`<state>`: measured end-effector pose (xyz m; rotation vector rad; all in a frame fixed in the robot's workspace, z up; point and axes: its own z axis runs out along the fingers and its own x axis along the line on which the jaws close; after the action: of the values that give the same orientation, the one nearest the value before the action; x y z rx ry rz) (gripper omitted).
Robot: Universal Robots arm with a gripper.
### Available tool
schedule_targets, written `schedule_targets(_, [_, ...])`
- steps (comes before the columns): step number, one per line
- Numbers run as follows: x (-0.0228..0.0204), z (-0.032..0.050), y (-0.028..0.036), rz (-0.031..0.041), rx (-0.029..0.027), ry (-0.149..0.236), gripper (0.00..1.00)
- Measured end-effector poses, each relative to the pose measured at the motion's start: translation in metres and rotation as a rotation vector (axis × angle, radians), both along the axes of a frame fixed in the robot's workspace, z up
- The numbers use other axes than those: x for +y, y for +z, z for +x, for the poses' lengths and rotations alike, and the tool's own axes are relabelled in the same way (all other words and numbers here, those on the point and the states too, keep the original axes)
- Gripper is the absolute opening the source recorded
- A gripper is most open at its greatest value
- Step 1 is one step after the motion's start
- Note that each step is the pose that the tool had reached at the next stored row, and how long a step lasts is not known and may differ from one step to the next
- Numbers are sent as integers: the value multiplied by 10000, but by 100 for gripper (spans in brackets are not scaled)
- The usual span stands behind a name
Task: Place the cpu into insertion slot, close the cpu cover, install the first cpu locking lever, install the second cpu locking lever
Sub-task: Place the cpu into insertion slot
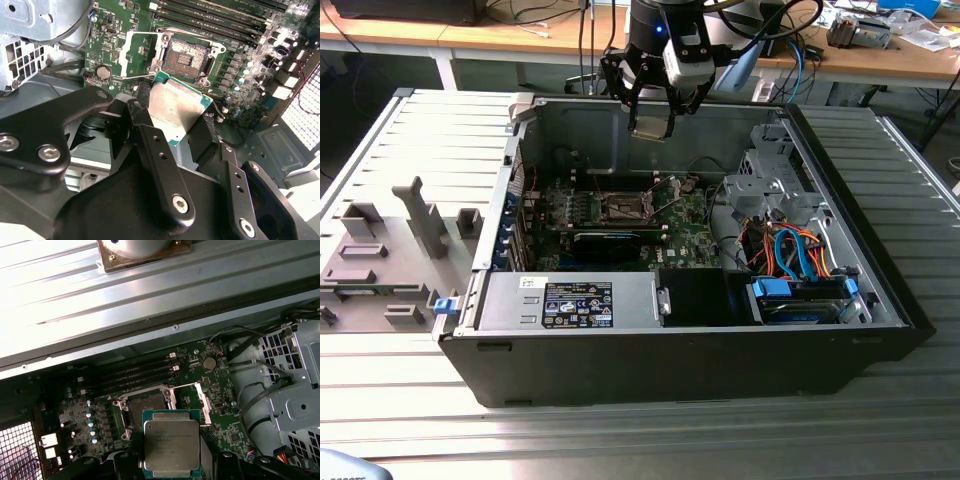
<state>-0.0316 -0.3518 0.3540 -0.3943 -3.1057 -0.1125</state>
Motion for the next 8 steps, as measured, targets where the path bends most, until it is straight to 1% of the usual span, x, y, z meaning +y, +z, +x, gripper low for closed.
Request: schedule_targets(8, [0, 0, 0, 0, 0, -55, 55])
